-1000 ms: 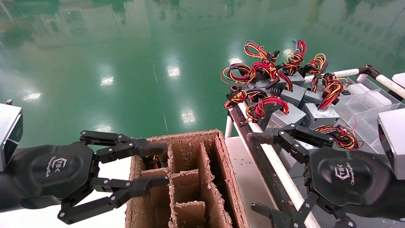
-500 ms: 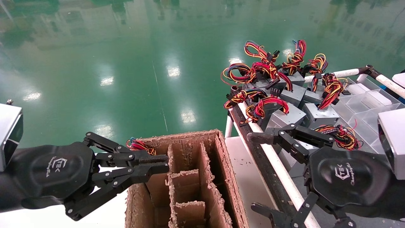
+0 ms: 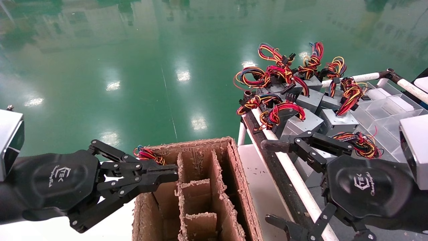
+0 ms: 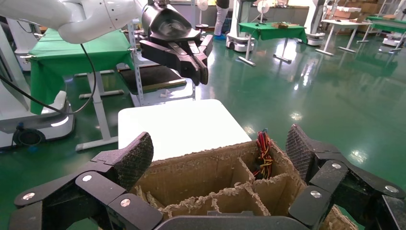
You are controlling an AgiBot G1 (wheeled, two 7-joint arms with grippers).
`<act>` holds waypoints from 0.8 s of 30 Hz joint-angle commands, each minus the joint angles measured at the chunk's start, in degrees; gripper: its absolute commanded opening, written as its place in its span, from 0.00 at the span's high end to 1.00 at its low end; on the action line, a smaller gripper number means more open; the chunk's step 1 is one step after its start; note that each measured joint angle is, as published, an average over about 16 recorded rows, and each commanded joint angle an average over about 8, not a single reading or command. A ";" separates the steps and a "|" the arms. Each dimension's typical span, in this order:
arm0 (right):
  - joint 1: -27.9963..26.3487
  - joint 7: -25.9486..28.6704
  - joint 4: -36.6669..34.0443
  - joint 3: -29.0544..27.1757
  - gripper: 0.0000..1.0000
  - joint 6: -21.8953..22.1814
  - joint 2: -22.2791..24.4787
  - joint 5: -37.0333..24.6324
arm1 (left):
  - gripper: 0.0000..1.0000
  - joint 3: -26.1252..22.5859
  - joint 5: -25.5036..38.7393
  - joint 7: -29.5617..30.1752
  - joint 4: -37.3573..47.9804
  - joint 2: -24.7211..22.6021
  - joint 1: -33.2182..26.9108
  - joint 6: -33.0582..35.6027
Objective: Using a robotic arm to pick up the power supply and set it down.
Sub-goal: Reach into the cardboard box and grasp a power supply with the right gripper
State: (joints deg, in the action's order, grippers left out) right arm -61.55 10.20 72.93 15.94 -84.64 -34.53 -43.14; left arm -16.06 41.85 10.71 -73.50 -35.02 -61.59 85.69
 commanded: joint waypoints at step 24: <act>-14.43 -4.41 -15.57 11.02 0.00 4.84 -16.81 -20.60 | 0.00 -0.11 -0.07 -0.06 0.04 0.03 -0.04 -0.02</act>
State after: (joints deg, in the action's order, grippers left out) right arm -75.91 5.53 57.26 26.76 -79.78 -51.13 -63.55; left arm -16.17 41.79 10.65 -73.47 -34.99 -61.63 85.67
